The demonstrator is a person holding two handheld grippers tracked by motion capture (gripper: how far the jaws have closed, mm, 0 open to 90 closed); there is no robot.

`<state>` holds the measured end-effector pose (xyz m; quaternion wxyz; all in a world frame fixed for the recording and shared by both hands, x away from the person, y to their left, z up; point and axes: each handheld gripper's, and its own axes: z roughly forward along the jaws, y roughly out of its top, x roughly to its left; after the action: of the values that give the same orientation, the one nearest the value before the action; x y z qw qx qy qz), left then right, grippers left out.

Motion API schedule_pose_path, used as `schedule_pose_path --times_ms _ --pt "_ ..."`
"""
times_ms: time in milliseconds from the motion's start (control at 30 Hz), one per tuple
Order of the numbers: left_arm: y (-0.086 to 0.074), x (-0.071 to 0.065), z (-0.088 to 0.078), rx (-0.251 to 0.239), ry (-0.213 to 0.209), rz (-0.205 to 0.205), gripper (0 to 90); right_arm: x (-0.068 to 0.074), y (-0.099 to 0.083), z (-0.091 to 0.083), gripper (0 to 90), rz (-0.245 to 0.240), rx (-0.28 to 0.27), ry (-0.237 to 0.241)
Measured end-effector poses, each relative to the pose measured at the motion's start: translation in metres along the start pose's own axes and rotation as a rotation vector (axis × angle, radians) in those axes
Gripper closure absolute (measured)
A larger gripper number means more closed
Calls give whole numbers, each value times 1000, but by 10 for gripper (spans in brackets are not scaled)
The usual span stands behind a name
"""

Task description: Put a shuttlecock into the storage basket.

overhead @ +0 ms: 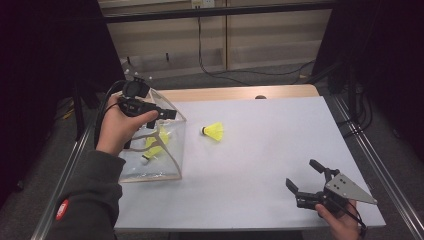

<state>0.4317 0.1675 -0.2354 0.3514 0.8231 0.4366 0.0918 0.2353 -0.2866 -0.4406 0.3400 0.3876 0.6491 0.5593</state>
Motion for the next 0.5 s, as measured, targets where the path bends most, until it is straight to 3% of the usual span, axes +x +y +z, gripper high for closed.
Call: schedule_pose_path --times_ms 500 --pt "2 -17 15 12 -32 30 194 0 0 0 28 -2 -1 1"
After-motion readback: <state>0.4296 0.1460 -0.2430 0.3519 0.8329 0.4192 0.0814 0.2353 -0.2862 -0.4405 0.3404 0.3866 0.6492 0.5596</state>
